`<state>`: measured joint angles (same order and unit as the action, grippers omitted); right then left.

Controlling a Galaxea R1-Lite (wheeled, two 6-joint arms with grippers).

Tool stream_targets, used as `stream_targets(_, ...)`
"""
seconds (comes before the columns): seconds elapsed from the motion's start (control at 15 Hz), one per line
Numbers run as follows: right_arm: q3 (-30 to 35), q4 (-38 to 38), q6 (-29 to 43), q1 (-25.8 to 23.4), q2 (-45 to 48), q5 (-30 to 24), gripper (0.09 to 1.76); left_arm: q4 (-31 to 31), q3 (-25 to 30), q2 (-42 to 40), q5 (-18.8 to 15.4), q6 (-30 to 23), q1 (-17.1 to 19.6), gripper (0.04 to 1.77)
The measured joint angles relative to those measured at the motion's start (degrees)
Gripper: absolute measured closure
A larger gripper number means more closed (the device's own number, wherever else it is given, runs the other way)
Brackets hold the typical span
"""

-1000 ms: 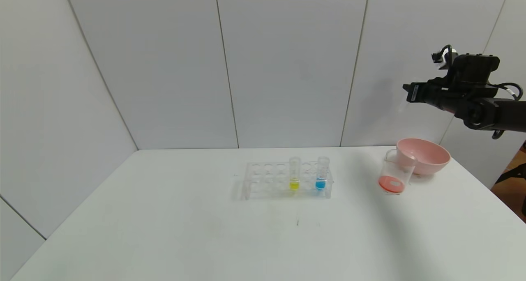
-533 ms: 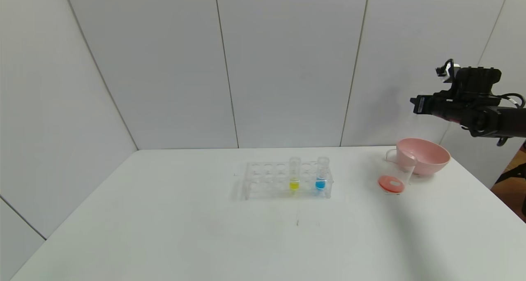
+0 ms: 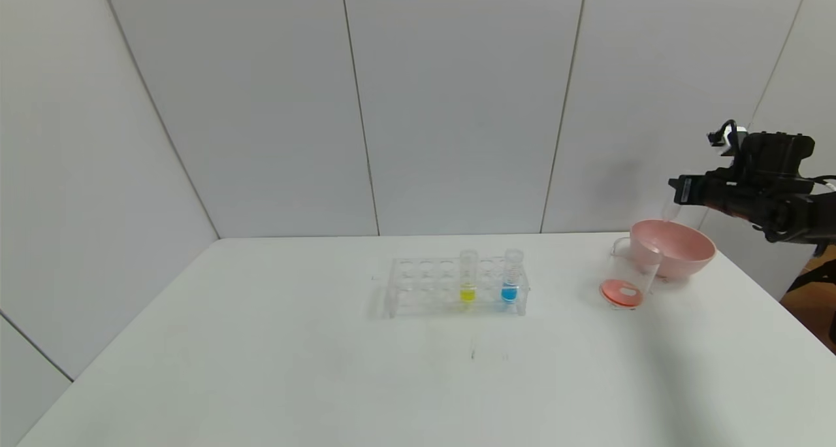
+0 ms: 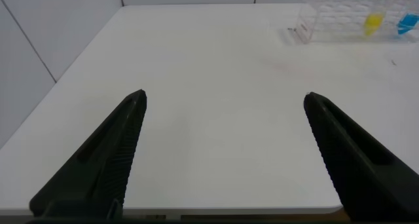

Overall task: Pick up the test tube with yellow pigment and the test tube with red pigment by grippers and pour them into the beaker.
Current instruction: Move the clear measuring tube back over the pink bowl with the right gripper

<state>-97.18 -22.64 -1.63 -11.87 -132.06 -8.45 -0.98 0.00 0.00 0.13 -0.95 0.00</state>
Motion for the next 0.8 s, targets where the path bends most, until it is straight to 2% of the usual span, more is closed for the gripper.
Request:
stream_targets(0.33,3.1,-0.5,-0.2,-0.1,0.5,0.0,1.34,0.0,0.0,0.0,0.0,0.0,0.0,0.09)
stream_targets(0.8,3.5,-0.4,-0.2,0.0,0.6,0.0,1.34,0.0,0.0,0.0,0.0,0.0,0.0,0.09)
